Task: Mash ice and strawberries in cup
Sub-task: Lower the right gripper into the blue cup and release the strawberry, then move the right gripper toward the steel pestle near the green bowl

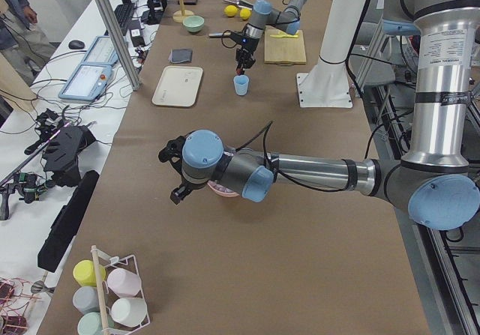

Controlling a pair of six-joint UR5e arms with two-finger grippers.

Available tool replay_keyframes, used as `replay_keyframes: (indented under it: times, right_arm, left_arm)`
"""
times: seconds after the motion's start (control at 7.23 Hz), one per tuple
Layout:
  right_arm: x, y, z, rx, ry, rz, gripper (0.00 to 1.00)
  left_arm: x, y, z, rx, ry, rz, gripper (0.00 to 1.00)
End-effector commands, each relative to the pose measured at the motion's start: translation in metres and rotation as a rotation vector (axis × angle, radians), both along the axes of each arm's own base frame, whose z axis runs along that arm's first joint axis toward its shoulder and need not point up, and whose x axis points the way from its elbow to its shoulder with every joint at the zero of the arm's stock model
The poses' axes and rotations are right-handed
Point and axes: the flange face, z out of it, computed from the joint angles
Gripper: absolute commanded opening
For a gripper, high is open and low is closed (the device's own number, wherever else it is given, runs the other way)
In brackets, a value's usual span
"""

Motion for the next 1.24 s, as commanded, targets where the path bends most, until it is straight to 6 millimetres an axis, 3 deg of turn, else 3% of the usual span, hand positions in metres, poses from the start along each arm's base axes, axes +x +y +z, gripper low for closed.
replay_keyframes:
  times: [0.0, 0.28, 0.41, 0.55, 0.69, 1.11]
  right_arm:
    - [-0.004, 0.002, 0.004, 0.026, -0.049, -0.008, 0.99]
    - [0.000, 0.001, 0.004, 0.039, -0.050, -0.016, 1.00]
    - [0.011, -0.010, 0.005, 0.037, -0.051, -0.012, 1.00]
    - [0.035, -0.036, 0.013, 0.008, -0.054, -0.024, 1.00]
    - [0.069, -0.067, 0.031, -0.039, -0.050, -0.042, 1.00]
    - [0.198, -0.156, 0.095, -0.209, -0.037, -0.015, 1.00]
  left_arm:
    - [-0.001, 0.000, -0.001, 0.004, 0.000, 0.000, 0.97]
    - [0.000, 0.008, 0.005, -0.003, 0.001, 0.003, 0.97]
    - [-0.001, 0.009, 0.004, 0.000, 0.001, 0.002, 0.97]
    - [-0.001, 0.009, 0.004, -0.003, 0.001, 0.001, 0.97]
    - [-0.001, 0.007, 0.003, 0.000, 0.001, 0.001, 0.97]
    - [-0.001, 0.004, -0.002, 0.003, 0.003, -0.002, 0.97]
